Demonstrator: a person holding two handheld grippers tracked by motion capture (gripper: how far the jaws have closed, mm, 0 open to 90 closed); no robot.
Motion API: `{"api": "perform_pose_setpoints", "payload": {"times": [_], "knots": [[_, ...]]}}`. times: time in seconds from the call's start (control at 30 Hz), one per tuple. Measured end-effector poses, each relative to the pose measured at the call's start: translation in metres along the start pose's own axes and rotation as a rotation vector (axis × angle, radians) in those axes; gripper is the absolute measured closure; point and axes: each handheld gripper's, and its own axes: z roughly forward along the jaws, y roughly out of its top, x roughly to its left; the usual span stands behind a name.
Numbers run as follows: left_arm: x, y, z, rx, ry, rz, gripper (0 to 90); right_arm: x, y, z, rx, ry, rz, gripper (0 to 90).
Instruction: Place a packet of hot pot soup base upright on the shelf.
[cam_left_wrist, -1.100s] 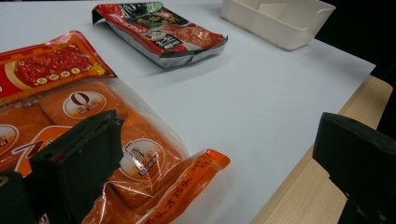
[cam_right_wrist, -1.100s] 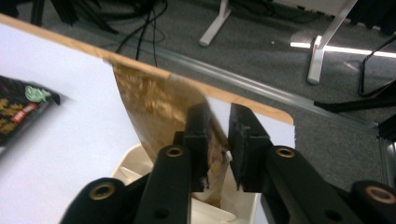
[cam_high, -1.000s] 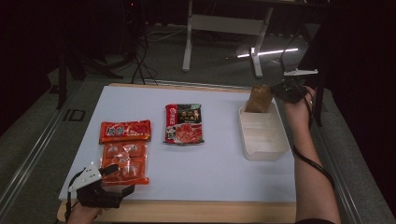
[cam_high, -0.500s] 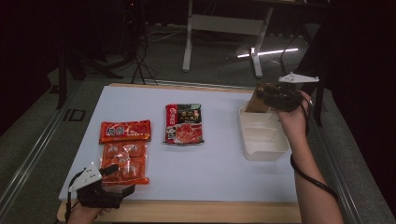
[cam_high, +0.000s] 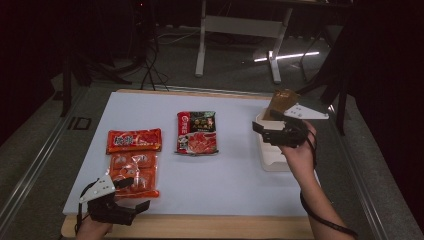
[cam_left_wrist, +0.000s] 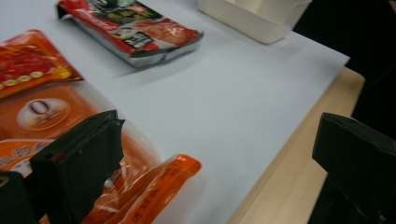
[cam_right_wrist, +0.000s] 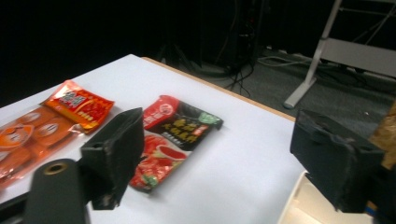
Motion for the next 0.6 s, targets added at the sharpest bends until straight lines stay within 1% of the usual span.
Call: {"api": "perform_pose_setpoints", "payload": {"times": [0.03, 0.07, 0.13, 0.17, 0.2, 0.23, 0.27, 0.3, 0.37, 0.4, 0.43, 0.5, 0.53, 0.6], "knots": [[0.000, 0.002, 0.001, 0.002, -0.003, 0.000, 1.8, 0.004, -0.002, -0.002, -0.013, 0.002, 0.002, 14.5], [0.000, 0.003, 0.002, 0.002, -0.010, -0.002, 1.8, 0.008, -0.005, -0.004, -0.033, 0.012, 0.017, 14.2], [0.000, 0.008, 0.004, 0.001, -0.020, -0.011, 1.8, 0.014, -0.011, -0.007, -0.049, 0.050, 0.036, 12.4], [0.000, 0.010, 0.006, 0.001, -0.021, -0.004, 1.8, 0.018, -0.014, -0.008, -0.061, 0.048, 0.039, 12.4], [0.000, 0.012, 0.007, 0.001, -0.020, 0.001, 1.8, 0.022, -0.017, -0.010, -0.071, 0.059, 0.053, 12.4], [-0.001, 0.014, 0.009, 0.004, -0.009, 0.011, 1.8, 0.023, -0.020, -0.010, -0.075, 0.067, 0.064, 12.4], [-0.001, 0.017, 0.010, 0.004, -0.009, 0.018, 1.8, 0.026, -0.023, -0.011, -0.076, 0.068, 0.068, 12.4], [0.000, 0.018, 0.011, 0.001, -0.021, 0.014, 1.8, 0.028, -0.025, -0.012, -0.079, 0.064, 0.073, 12.4], [0.000, 0.020, 0.012, 0.005, -0.028, 0.010, 1.8, 0.029, -0.028, -0.012, -0.078, 0.063, 0.071, 12.5], [0.001, 0.024, 0.014, 0.015, -0.027, 0.015, 1.8, 0.031, -0.031, -0.012, -0.073, 0.063, 0.073, 13.0], [0.003, 0.026, 0.016, 0.023, -0.030, 0.015, 1.8, 0.035, -0.037, -0.012, -0.065, 0.069, 0.068, 13.5], [0.005, 0.029, 0.019, 0.026, -0.034, 0.016, 1.8, 0.041, -0.043, -0.014, -0.058, 0.075, 0.069, 14.0], [0.006, 0.030, 0.021, 0.030, -0.032, 0.017, 1.8, 0.043, -0.045, -0.015, -0.062, 0.074, 0.060, 15.8], [0.009, 0.033, 0.024, 0.032, -0.038, 0.020, 1.8, 0.049, -0.050, -0.020, -0.087, 0.051, 0.040, 17.0]]}}
